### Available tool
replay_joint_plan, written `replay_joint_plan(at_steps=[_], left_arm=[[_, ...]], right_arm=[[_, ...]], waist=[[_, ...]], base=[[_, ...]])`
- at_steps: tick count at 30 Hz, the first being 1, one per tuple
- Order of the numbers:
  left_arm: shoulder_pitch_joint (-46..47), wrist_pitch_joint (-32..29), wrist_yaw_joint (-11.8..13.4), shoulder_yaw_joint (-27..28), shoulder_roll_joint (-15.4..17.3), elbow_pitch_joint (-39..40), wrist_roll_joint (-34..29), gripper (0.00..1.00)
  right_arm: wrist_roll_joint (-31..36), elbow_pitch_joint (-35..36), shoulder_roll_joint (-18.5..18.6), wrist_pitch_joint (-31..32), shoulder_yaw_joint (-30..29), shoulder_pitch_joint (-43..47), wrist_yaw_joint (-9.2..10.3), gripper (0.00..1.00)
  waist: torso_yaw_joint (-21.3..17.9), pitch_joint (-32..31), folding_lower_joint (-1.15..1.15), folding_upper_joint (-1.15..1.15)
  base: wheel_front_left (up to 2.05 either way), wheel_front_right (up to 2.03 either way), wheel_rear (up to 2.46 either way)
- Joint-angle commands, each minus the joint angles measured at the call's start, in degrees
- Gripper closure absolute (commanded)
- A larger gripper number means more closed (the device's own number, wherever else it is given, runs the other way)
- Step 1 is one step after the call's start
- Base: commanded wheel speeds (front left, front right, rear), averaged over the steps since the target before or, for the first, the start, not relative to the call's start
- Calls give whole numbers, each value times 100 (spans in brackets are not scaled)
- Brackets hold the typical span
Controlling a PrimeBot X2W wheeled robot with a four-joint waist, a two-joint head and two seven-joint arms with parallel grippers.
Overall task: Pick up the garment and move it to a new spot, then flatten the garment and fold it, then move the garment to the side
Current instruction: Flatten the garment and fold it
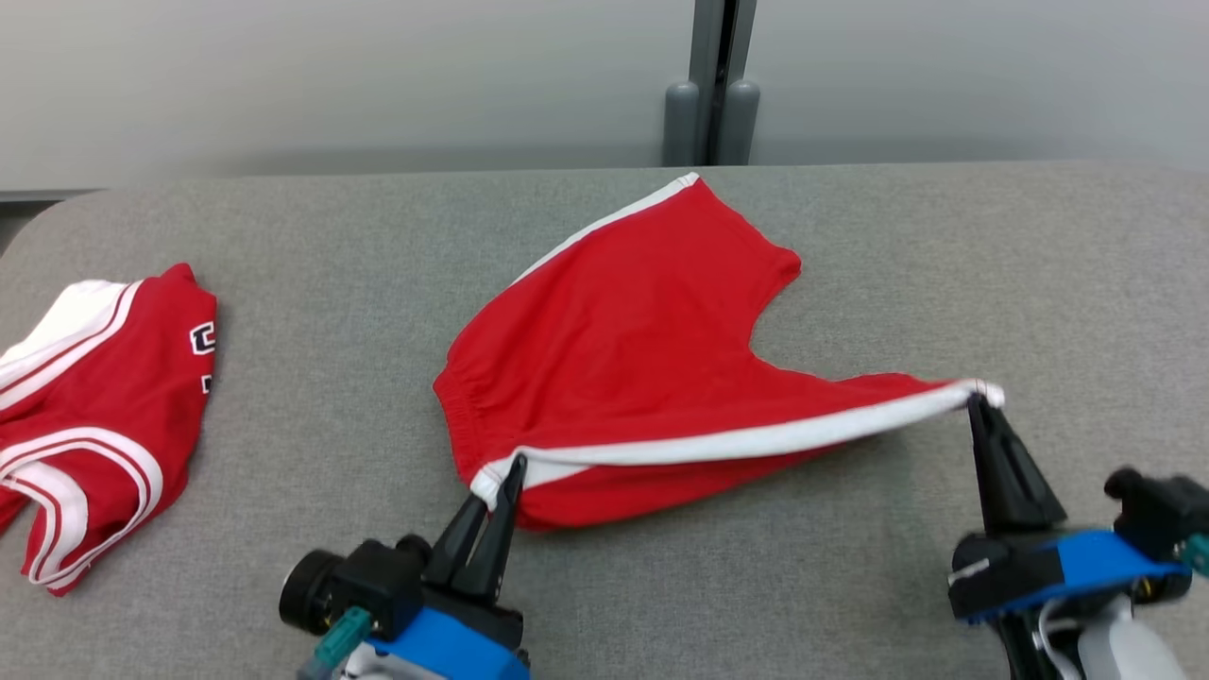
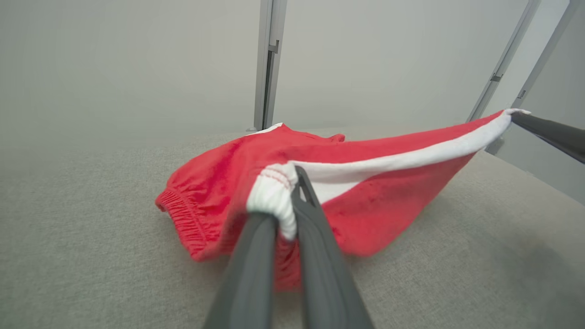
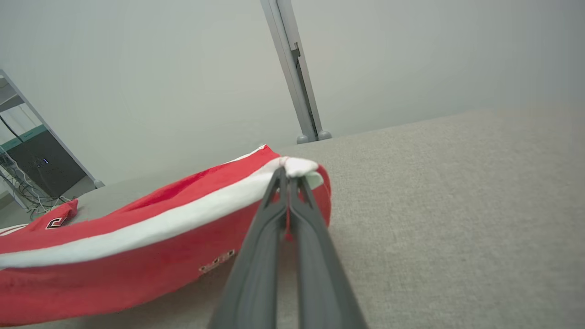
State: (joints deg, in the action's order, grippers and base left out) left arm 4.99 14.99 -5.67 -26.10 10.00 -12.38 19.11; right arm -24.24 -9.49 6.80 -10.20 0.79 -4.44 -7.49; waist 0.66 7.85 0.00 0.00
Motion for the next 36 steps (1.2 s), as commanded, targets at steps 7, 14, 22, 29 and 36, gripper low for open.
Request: replay_joint_plan(at_steps=[7,14,22,29,36], left_arm=[[686,28,-8,288,-197,-95,-93,100],[1330,28,-27,558,-478,-225,-139,100],[2014,27,-87,724,-650,-527,-149,100],[2472,27,-96,770,-706,-712,-120,100],[2667,27,9,517,-714,-765,164,100]], right_arm=[[125,-450,239,130,219,-1306,-1,100],[330,-1192,444,223,483,-2718,-1,100],[608,-2268,578,269,706,-4270,-1,100],[926,-3406,631,244,890,-5385,-1,100],[1125,-4432,561,97,1197,-6111,-1,100]], waist=[[252,457,0,0],[505,1064,0,0],[768,1743,0,0],[1000,2124,0,0],[1141,2299,0,0]], base=[[0,0,0],[0,0,0],[0,0,0],[0,0,0],[0,0,0]])
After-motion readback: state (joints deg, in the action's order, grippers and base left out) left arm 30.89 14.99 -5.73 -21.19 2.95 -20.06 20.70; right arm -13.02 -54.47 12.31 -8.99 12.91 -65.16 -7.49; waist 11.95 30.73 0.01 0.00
